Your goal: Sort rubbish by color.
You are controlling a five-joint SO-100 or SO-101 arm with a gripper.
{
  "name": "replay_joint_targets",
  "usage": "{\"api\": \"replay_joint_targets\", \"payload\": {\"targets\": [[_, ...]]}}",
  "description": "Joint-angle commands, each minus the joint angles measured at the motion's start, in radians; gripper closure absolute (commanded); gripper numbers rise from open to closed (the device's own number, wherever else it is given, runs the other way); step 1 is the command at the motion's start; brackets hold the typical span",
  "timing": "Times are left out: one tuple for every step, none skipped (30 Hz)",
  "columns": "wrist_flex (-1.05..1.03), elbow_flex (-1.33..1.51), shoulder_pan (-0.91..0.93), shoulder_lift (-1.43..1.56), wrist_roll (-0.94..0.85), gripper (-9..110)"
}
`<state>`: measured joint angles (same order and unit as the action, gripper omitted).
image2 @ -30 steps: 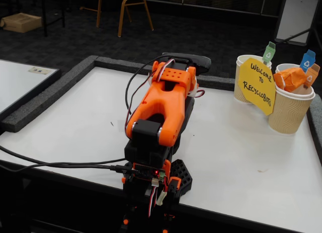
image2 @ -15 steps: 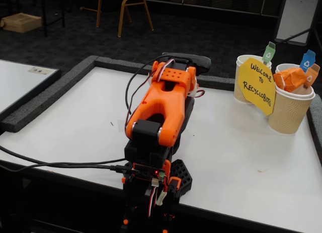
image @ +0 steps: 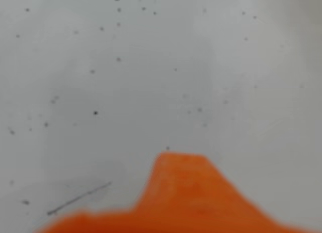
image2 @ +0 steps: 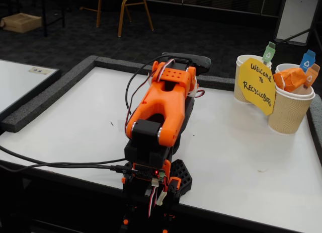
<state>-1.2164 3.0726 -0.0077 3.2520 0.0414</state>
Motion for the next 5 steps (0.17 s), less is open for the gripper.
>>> {"api": "replay_joint_targets", "payload": {"targets": [[0.000, -0.057, -0.008, 0.035, 0.018, 101], [0.000, -0.057, -0.008, 0.035, 0.018, 101], [0.000, -0.057, -0.008, 0.035, 0.018, 101], [0.000, -0.057, -0.008, 0.035, 0.018, 101], [0.000, -0.057, -0.008, 0.035, 0.018, 101]]}}
